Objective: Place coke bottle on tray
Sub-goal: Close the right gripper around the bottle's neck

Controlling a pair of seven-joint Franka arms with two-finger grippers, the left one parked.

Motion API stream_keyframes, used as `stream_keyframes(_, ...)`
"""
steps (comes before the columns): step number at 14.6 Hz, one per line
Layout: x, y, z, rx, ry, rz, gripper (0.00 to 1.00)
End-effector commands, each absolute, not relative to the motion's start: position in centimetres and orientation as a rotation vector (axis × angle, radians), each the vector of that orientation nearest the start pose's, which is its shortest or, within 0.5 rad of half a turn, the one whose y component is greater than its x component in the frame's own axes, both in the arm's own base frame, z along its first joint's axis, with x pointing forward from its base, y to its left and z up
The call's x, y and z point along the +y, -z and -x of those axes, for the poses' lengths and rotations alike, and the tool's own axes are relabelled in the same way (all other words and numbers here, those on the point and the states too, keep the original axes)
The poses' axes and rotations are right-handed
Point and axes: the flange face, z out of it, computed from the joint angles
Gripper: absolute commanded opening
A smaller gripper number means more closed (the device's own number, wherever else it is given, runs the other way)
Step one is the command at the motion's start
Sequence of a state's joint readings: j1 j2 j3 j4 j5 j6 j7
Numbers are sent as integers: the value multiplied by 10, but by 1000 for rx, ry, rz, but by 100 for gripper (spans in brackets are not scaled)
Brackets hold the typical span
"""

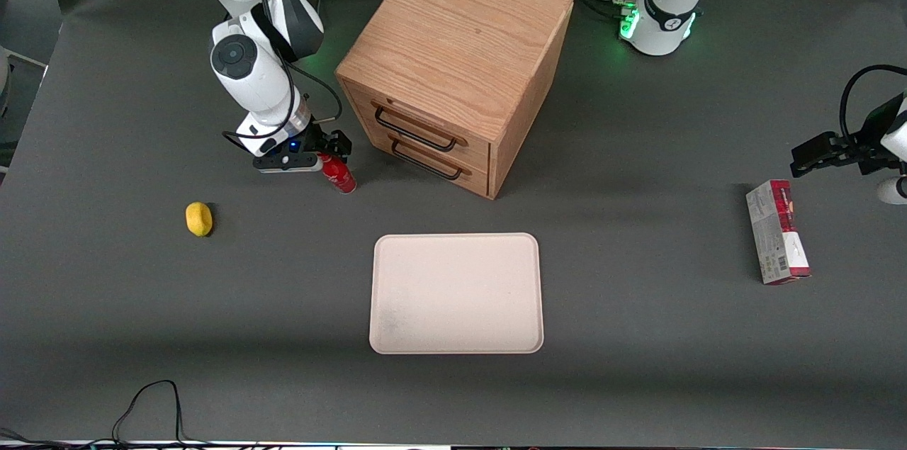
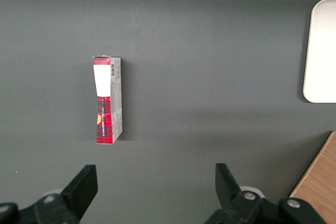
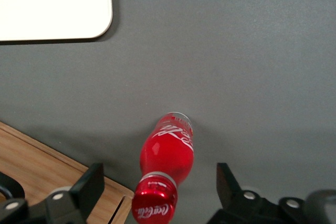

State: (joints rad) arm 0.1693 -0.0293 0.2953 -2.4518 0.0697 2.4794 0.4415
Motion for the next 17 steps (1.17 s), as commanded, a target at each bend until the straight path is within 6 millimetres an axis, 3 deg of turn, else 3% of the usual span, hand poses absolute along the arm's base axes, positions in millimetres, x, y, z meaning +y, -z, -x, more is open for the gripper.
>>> stream_keyframes(1,216,-309,-425,41,62,3093,80)
stream_keyframes(2,218,-309,-424,36,60,3094,64)
stream_keyframes(4,218,-309,-424,43,53,3096,19)
stream_keyframes(5,217,-309,-424,45,51,3097,0)
stream_keyframes(8,215,-313,-429,65,65,3090,0)
stream_keyframes(11,214,-347,-455,98,98,3075,0)
stream_keyframes(17,184,-502,-542,174,-86,3156,0)
